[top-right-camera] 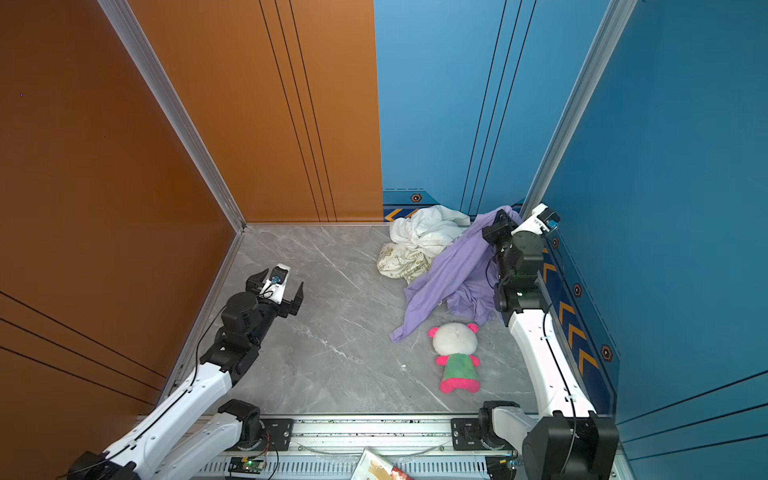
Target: Pick out a specific cloth from the pile
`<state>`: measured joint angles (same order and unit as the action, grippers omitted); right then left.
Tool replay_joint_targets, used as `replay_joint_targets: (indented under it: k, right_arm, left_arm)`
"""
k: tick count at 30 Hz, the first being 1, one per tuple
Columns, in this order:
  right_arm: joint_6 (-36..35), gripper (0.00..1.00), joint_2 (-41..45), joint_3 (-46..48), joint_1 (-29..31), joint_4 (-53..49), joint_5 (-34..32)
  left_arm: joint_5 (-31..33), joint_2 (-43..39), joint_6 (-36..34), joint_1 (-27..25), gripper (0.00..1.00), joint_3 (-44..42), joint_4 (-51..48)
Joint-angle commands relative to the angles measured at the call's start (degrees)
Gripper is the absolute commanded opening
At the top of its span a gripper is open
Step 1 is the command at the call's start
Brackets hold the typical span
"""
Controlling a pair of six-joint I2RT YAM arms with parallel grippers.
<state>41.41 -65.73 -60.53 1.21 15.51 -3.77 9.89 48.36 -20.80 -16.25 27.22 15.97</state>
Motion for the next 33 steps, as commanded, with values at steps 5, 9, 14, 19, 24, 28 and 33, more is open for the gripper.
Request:
replay_joint_targets:
  k: [5, 9, 14, 19, 24, 28, 33]
  right_arm:
    - [-8.0, 0.00, -4.5, -12.9, 6.3, 2.1, -0.8]
    - [-11.7, 0.00, -9.9, -21.8, 11.3, 2.5, 1.4]
    - [-16.2, 0.00, -18.4, -36.1, 17.8, 0.4, 5.5]
    - [-20.7, 0.00, -29.1, -54.1, 25.4, -5.4, 9.5]
    - [-21.2, 0.00, -42.4, -75.1, 31.9, -12.6, 15.0]
    - [-20.2, 0.00, -49.7, -85.0, 35.3, -14.7, 18.5]
    - [-21.7, 0.00, -52.7, -84.6, 37.2, -22.5, 21.1]
  left_arm:
    - [0.8, -1.4, -0.6, -0.9, 0.98, -0.9, -0.1]
    - [0.8, -1.6, -0.6, -0.9, 0.98, -0.9, -0.1]
    - [0.9, -1.8, -0.6, -0.9, 0.98, -0.9, -0.1]
    - [1.0, -2.0, -0.7, -0.9, 0.98, -0.9, -0.1]
    - [1.1, -2.0, -0.8, -1.0, 0.98, -1.1, -0.1]
    - [1.4, -2.0, -0.9, -1.1, 0.98, -1.2, -0.1]
    - [1.6, -2.0, -1.0, -1.1, 0.98, -1.2, -0.1]
